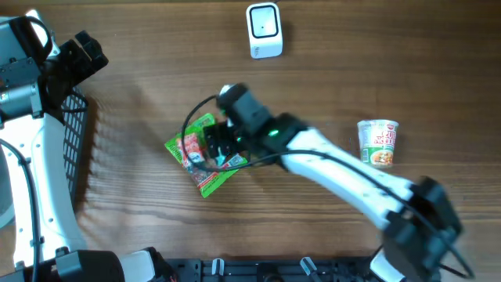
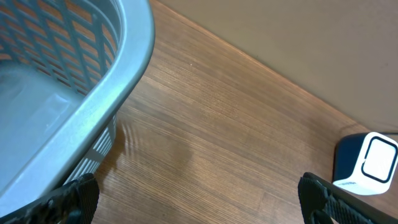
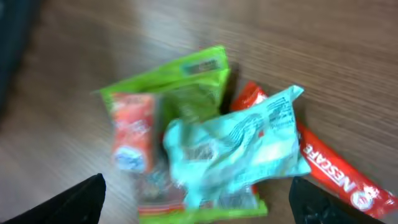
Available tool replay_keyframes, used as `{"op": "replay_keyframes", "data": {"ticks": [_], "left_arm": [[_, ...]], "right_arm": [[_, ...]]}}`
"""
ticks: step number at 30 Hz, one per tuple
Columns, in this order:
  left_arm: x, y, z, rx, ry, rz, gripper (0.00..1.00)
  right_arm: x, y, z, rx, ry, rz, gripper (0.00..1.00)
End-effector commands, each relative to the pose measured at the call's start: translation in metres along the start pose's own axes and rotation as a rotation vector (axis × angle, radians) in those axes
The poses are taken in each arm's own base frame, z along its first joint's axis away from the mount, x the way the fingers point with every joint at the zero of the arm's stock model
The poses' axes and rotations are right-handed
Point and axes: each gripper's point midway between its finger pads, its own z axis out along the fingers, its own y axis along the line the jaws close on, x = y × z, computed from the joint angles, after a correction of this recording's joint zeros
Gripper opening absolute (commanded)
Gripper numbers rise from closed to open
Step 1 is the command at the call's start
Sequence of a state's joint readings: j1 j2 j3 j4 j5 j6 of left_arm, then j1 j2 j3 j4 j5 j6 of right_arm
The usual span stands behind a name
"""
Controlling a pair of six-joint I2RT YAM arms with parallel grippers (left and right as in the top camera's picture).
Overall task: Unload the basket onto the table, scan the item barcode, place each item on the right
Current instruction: 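Reach right gripper to the mint-green packet and grasp it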
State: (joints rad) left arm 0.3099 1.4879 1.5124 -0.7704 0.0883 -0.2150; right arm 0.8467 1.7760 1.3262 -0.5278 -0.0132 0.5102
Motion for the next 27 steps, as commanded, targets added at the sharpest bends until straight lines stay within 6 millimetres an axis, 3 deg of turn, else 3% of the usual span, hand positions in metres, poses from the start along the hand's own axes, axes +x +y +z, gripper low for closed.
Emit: {"op": "replay_keyframes", "data": {"ticks": [1,3,4,5,7,9,11,13,14,15,17,18,20,21,23,24,27], "left_arm": [[-0.006,-0.002,-0.004,0.011,-0.016,-0.002,1.00],[-0.006,-0.002,-0.004,0.011,-0.016,-0.002,1.00],[-0.006,-0.002,-0.004,0.011,-0.016,-0.001,1.00],[-0.006,-0.002,-0.004,0.011,-0.016,-0.002,1.00],[-0.006,-0.002,-0.004,0.011,-0.016,-0.002,1.00],[-0.006,-0.002,-0.004,0.011,-0.016,-0.002,1.00],[-0.006,-0.002,-0.004,0.011,-0.016,-0.002,1.00],[-0.006,-0.002,-0.004,0.011,-0.016,-0.002,1.00],[-0.006,-0.002,-0.004,0.011,-0.016,-0.002,1.00],[-0.006,-0.002,-0.004,0.011,-0.016,-0.002,1.00],[-0.006,-0.002,-0.004,0.011,-0.016,-0.002,1.00],[-0.006,-0.002,-0.004,0.011,-0.016,-0.002,1.00],[-0.006,-0.002,-0.004,0.011,-0.016,-0.002,1.00],[-0.006,-0.002,-0.004,0.011,-0.016,-0.002,1.00],[-0.006,-0.002,-0.004,0.011,-0.016,-0.001,1.00],[-0.006,-0.002,-0.004,0.011,-0.016,-0.002,1.00],[-0.006,-0.002,-0.004,0.011,-0.016,-0.002,1.00]], "right_arm": [[0.008,-0.015,0.042,0.137,-0.030,0.034,0.92],[0.016,-0.010,0.062,0.130,-0.021,0.021,0.91],[0.019,-0.012,0.069,0.135,-0.012,0.019,0.82],[0.023,-0.014,0.072,0.144,0.001,0.018,0.65],[0.024,-0.015,0.071,0.148,0.007,0.015,0.55],[0.015,-0.013,0.059,0.138,-0.010,-0.045,0.28],[-0.006,-0.021,0.021,0.156,-0.066,-0.059,0.04],[-0.021,-0.045,-0.028,0.217,-0.105,-0.039,0.04],[-0.023,-0.052,-0.041,0.228,-0.102,-0.066,0.04],[-0.022,-0.068,-0.067,0.257,-0.085,-0.120,0.04],[-0.014,-0.083,-0.082,0.285,-0.040,-0.162,0.04],[-0.011,-0.086,-0.082,0.273,-0.024,-0.120,0.61],[-0.005,-0.060,-0.071,0.117,0.001,0.107,0.85],[0.001,-0.047,-0.060,0.045,0.038,0.272,0.89],[0.010,-0.040,-0.043,0.023,0.082,0.430,0.89],[0.018,-0.026,-0.024,-0.036,0.123,0.465,0.87],[0.041,-0.012,0.018,-0.141,0.222,0.607,0.66]]}}
